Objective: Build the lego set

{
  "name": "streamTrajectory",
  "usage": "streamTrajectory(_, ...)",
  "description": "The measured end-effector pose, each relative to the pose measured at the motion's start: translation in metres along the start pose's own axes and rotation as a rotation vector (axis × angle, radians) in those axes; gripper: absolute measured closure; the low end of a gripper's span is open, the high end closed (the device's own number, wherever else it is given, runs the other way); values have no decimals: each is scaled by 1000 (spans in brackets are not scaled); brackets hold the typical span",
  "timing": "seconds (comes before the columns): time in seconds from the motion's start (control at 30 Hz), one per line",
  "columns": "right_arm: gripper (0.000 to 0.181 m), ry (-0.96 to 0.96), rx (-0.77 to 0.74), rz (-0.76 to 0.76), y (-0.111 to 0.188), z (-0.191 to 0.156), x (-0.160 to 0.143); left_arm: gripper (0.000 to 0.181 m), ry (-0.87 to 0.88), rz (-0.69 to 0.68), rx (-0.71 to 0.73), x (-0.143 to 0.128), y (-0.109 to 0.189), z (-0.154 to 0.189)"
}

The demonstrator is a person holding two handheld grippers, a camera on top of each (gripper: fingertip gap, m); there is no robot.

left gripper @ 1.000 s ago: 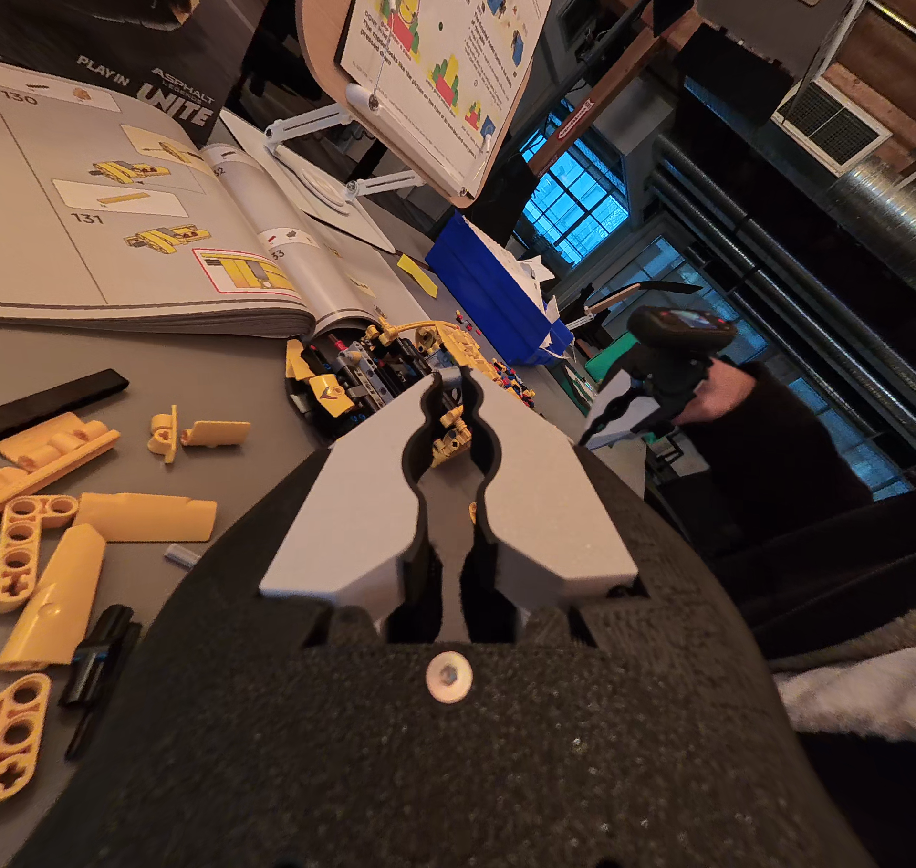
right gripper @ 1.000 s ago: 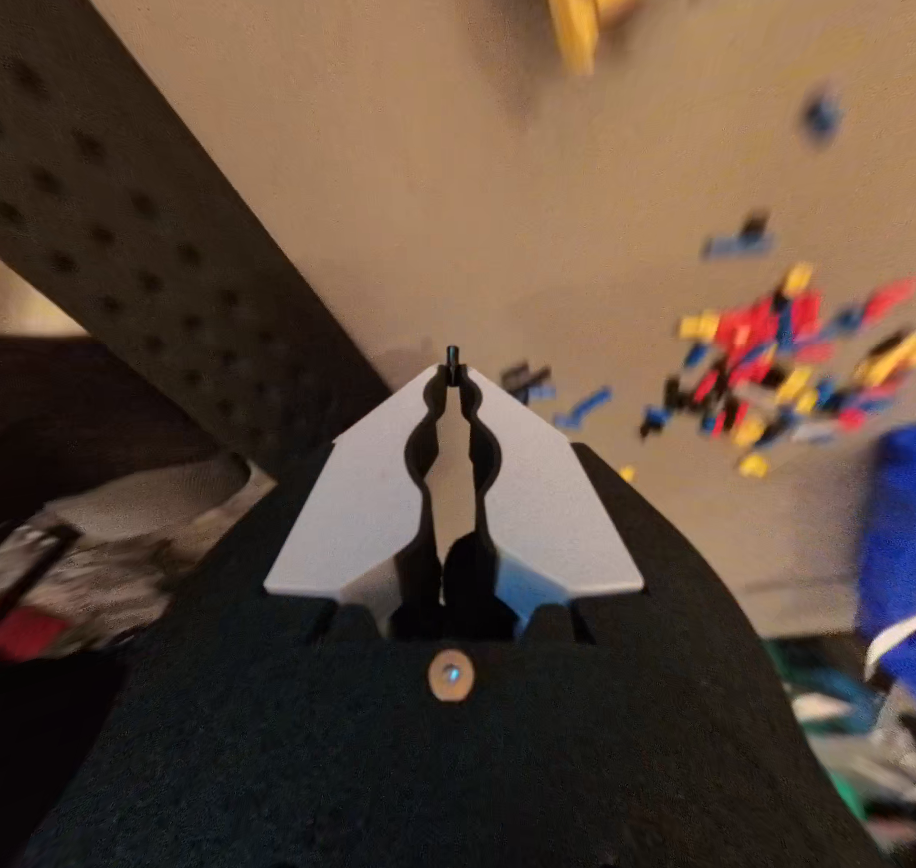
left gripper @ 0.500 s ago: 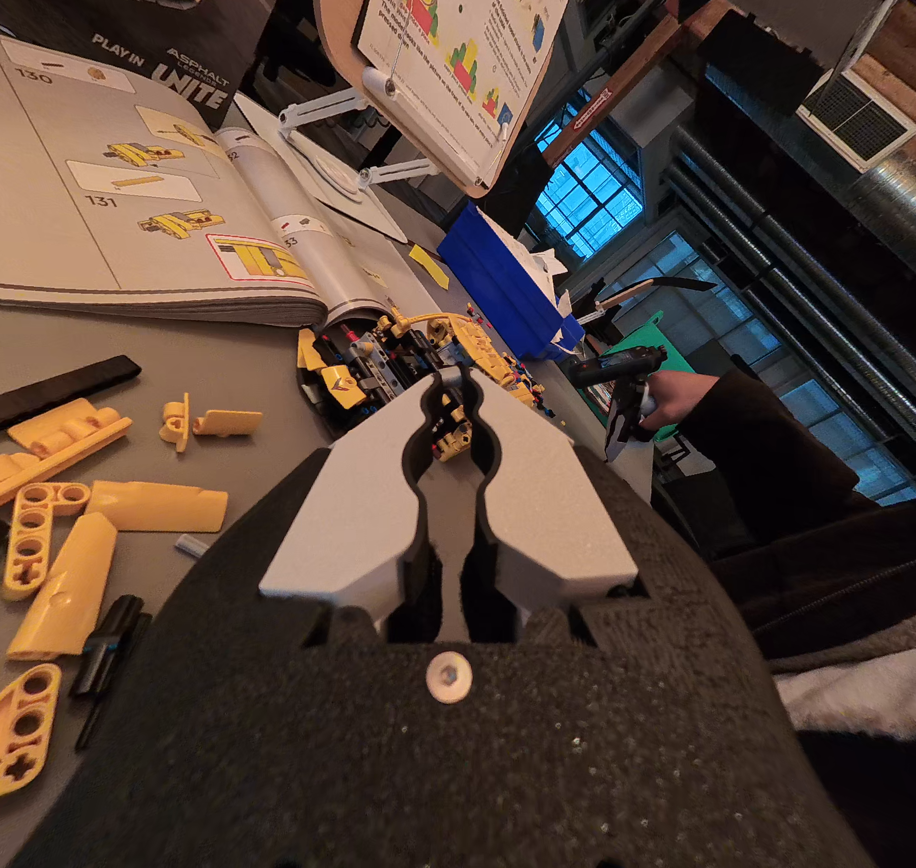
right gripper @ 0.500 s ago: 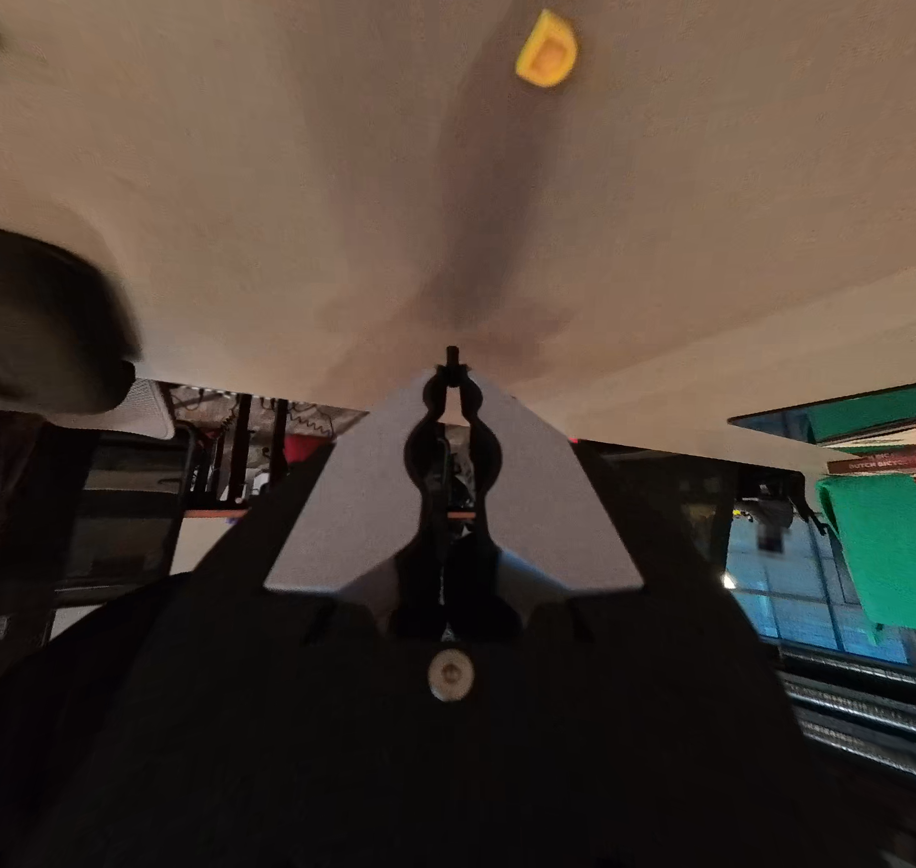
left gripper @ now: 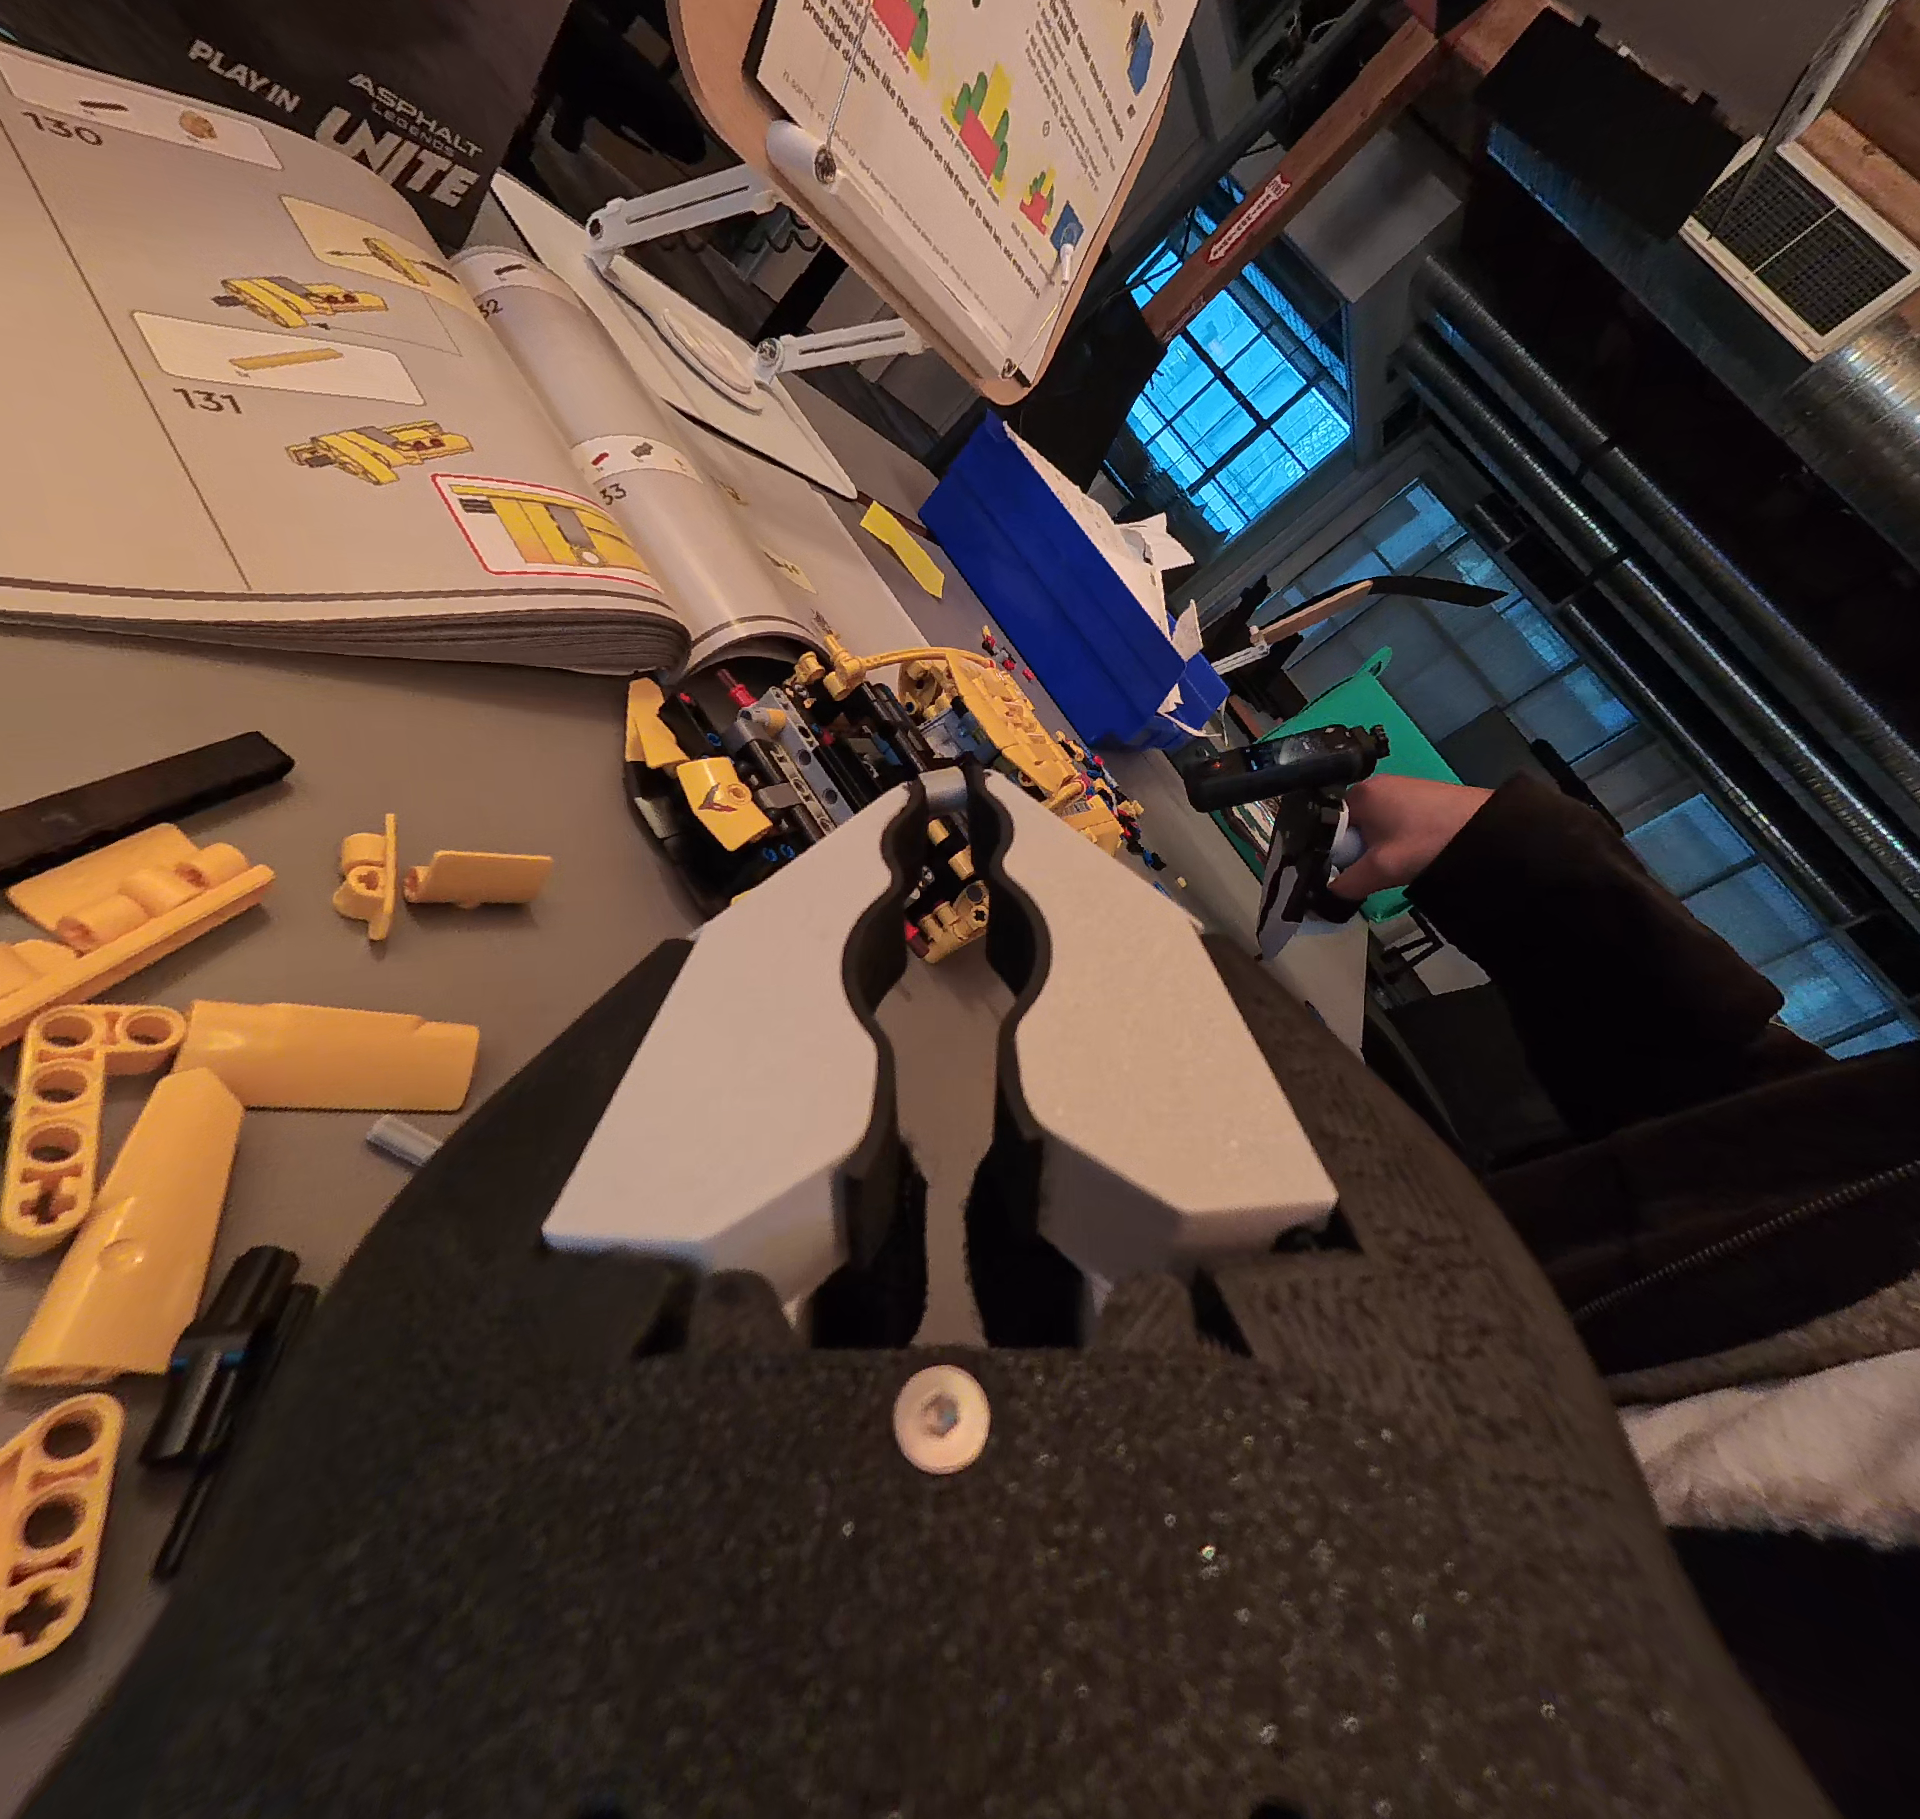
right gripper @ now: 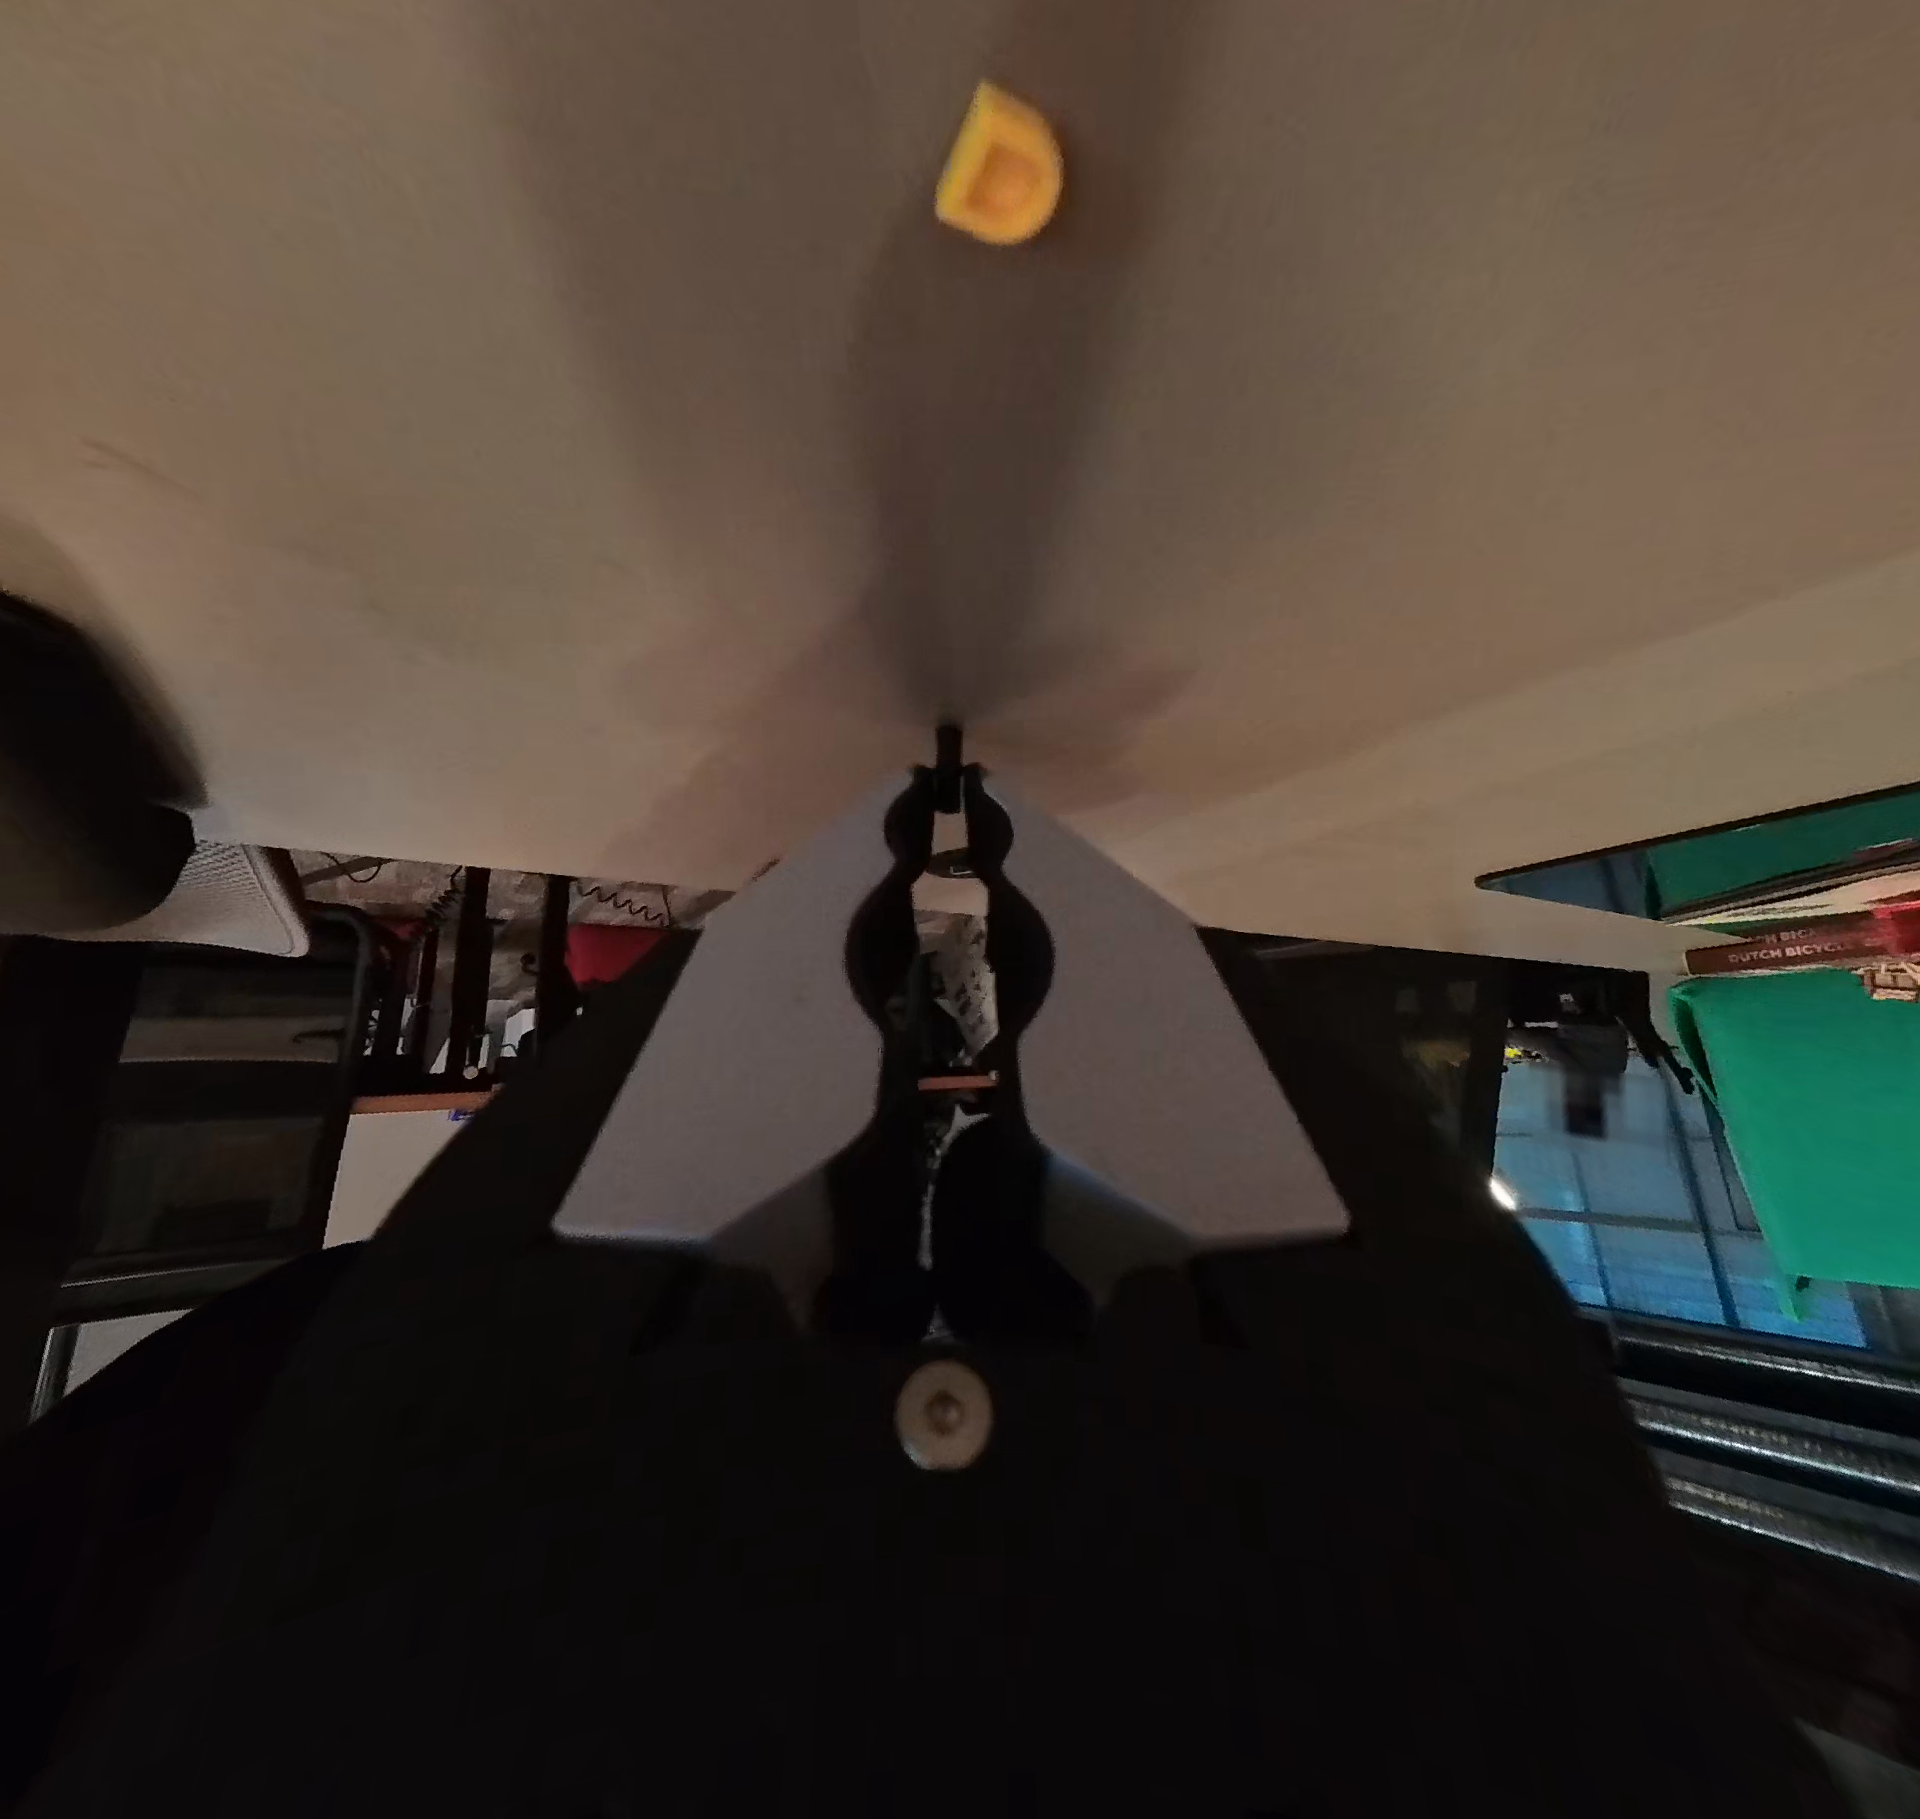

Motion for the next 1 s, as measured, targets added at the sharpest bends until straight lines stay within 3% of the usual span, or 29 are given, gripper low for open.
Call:
streamTrajectory(0.33, 168, 13, -13, 20, 0, 2, -2, 174, 2, 4, -1, 0, 0, 0)
streamTrajectory(0.43, 163, 14, -8, 91, 2, 4, -10, 174, 6, 4, -1, 0, 0, 0)
streamTrajectory(0.53, 161, 21, 1, 268, 3, 10, -26, 174, 17, 8, -3, 1, 1, -1)
streamTrajectory(0.63, 161, 25, 67, 541, -3, 7, -42, 174, 18, 1, -2, 0, -1, -2)
streamTrajectory(0.83, 160, -48, 37, 967, -15, 3, -60, 174, 15, -40, 1, -6, -7, -3)
streamTrajectory(1.0, 161, -64, 24, 1003, -23, 2, -53, 174, 9, -58, 13, -9, -9, -4)
Point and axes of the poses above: each gripper's, where its closed fingertips meet, y back along the fingers, x out of its top, z = x × y across the jaws, the point moved 6 cm from there along y, back along the fingers, and after that the axes turned 7 degrees about z, right-handed, at the moved point
